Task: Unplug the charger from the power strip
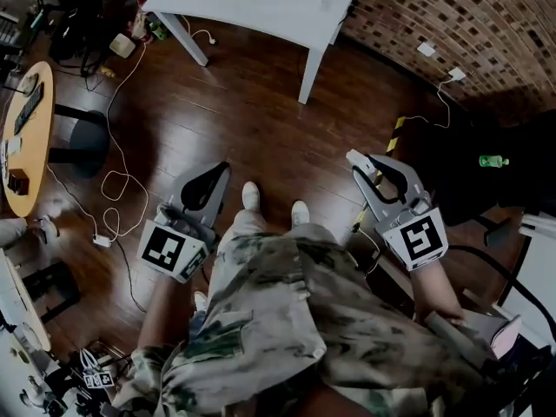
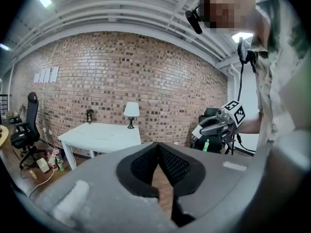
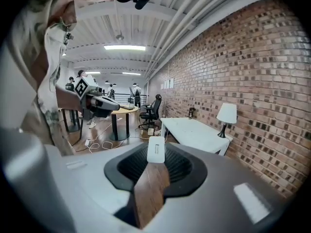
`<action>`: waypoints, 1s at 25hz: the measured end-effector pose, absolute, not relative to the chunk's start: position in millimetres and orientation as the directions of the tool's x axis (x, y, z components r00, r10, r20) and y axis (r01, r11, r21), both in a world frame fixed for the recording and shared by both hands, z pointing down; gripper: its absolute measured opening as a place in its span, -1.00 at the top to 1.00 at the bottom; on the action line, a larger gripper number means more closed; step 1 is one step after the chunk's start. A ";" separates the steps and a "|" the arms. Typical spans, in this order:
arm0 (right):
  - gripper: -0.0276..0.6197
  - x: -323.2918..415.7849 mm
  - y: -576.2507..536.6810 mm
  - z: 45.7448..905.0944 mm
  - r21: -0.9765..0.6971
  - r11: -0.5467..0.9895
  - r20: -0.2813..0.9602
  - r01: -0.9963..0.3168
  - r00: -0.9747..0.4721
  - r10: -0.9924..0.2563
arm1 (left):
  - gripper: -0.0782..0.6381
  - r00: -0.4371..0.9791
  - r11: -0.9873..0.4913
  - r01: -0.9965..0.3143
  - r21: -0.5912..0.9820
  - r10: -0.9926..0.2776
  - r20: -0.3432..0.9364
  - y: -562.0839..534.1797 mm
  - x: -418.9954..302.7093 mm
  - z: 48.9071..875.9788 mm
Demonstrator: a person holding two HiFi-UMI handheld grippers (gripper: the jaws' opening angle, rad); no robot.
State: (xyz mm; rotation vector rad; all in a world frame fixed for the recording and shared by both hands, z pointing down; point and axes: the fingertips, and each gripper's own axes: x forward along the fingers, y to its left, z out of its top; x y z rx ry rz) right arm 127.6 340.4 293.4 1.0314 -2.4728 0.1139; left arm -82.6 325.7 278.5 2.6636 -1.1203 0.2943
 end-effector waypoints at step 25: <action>0.58 -19.7 477.0 255.1 0.202 0.718 0.392 -0.666 -0.617 -0.682 | 0.77 0.723 -0.717 -0.689 0.106 -0.671 0.162 453.8 -195.4 263.2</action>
